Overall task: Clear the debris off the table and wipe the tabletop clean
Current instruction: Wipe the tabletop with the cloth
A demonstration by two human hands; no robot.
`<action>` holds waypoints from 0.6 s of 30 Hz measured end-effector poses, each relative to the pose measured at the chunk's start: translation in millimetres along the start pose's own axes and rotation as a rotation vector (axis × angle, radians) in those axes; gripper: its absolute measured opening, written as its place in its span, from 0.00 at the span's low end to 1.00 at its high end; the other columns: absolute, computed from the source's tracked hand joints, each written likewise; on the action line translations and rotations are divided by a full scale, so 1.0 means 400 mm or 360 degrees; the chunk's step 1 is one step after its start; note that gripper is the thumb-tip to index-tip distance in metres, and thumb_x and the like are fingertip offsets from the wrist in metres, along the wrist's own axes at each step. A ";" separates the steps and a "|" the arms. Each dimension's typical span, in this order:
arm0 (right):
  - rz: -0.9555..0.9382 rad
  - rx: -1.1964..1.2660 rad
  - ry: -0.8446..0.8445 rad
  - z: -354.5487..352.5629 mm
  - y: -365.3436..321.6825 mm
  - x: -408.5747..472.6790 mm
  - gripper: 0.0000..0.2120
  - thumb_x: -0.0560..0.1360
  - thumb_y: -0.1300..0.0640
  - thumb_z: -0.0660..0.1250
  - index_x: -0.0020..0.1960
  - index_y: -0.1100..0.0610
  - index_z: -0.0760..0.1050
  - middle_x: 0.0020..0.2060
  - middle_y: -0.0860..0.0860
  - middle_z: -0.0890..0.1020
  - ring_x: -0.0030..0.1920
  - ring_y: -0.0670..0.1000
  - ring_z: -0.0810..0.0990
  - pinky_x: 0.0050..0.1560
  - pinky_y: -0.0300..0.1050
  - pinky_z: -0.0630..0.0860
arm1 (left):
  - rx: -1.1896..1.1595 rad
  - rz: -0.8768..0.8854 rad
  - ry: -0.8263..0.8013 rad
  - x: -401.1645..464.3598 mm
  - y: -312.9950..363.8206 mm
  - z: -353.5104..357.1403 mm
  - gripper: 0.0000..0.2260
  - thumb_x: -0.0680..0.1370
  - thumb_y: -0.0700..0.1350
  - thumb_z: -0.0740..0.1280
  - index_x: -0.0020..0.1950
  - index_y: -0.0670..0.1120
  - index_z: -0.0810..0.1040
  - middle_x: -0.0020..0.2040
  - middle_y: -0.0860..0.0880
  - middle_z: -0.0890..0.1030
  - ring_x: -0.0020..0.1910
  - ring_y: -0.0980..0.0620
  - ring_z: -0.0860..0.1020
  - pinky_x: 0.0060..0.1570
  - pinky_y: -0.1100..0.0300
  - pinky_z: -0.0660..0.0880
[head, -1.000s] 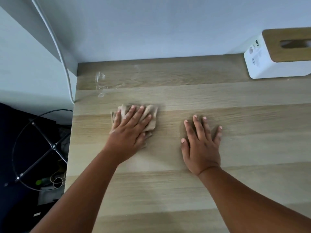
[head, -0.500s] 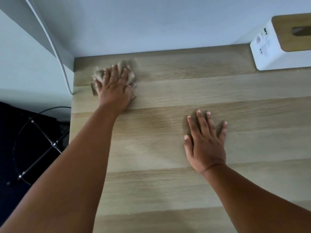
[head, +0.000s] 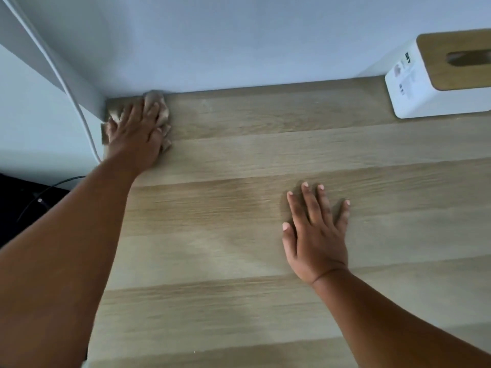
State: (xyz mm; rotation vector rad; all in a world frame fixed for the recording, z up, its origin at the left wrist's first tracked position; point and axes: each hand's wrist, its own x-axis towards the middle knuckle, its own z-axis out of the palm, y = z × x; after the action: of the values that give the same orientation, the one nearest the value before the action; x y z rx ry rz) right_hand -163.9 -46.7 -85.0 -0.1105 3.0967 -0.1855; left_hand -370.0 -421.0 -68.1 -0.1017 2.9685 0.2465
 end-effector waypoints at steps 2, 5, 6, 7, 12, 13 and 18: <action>0.0000 -0.0004 0.0006 0.000 0.001 0.000 0.30 0.80 0.45 0.56 0.81 0.50 0.64 0.83 0.55 0.60 0.84 0.61 0.53 0.76 0.78 0.49 | -0.0013 -0.0131 -0.0020 0.039 0.052 0.008 0.31 0.80 0.60 0.50 0.83 0.56 0.56 0.85 0.47 0.52 0.84 0.42 0.51 0.77 0.30 0.47; -0.0005 -0.0018 0.0009 0.002 0.000 0.000 0.30 0.80 0.44 0.55 0.81 0.51 0.64 0.83 0.55 0.59 0.84 0.61 0.53 0.76 0.77 0.49 | -0.0025 -0.0028 -0.0070 0.022 0.107 0.024 0.31 0.81 0.63 0.49 0.84 0.58 0.54 0.86 0.50 0.48 0.84 0.44 0.46 0.78 0.32 0.40; -0.0001 -0.0019 0.0012 0.003 0.000 0.000 0.30 0.80 0.44 0.55 0.81 0.51 0.64 0.83 0.55 0.59 0.84 0.61 0.53 0.76 0.77 0.49 | -0.0007 0.0105 -0.0072 -0.003 0.115 0.031 0.30 0.82 0.63 0.49 0.84 0.58 0.54 0.86 0.50 0.48 0.84 0.45 0.46 0.78 0.33 0.39; 0.0004 -0.0020 0.0014 0.003 0.001 0.001 0.30 0.80 0.44 0.55 0.81 0.51 0.64 0.83 0.55 0.59 0.84 0.61 0.53 0.76 0.77 0.49 | -0.0003 0.0237 -0.0072 -0.033 0.116 0.037 0.30 0.82 0.63 0.49 0.84 0.58 0.55 0.86 0.51 0.49 0.85 0.46 0.46 0.78 0.34 0.40; 0.0010 -0.0008 0.0032 0.002 -0.001 0.001 0.31 0.79 0.45 0.56 0.81 0.51 0.64 0.83 0.55 0.60 0.83 0.61 0.54 0.76 0.78 0.49 | -0.0042 0.0443 -0.0041 -0.141 0.004 0.034 0.28 0.82 0.60 0.51 0.83 0.59 0.58 0.85 0.54 0.53 0.84 0.48 0.50 0.81 0.38 0.45; 0.0008 -0.0005 0.0039 0.003 -0.001 0.001 0.31 0.79 0.45 0.57 0.81 0.51 0.64 0.83 0.55 0.60 0.83 0.60 0.54 0.76 0.78 0.50 | -0.0048 0.0388 -0.0040 -0.144 -0.021 0.027 0.29 0.81 0.60 0.51 0.83 0.60 0.57 0.85 0.55 0.52 0.84 0.49 0.50 0.81 0.41 0.45; 0.0004 0.0010 0.0051 0.006 0.003 0.001 0.31 0.79 0.45 0.57 0.80 0.51 0.65 0.83 0.54 0.60 0.83 0.60 0.54 0.75 0.78 0.50 | -0.0079 0.0062 0.0050 -0.085 -0.052 0.001 0.30 0.80 0.60 0.50 0.83 0.56 0.60 0.85 0.48 0.56 0.84 0.45 0.53 0.81 0.40 0.49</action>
State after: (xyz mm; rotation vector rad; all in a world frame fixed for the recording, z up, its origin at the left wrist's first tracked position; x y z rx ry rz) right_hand -164.3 -46.0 -87.5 -0.1046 3.1280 -0.1994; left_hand -334.9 -439.5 -66.1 -0.0539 2.9983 0.3269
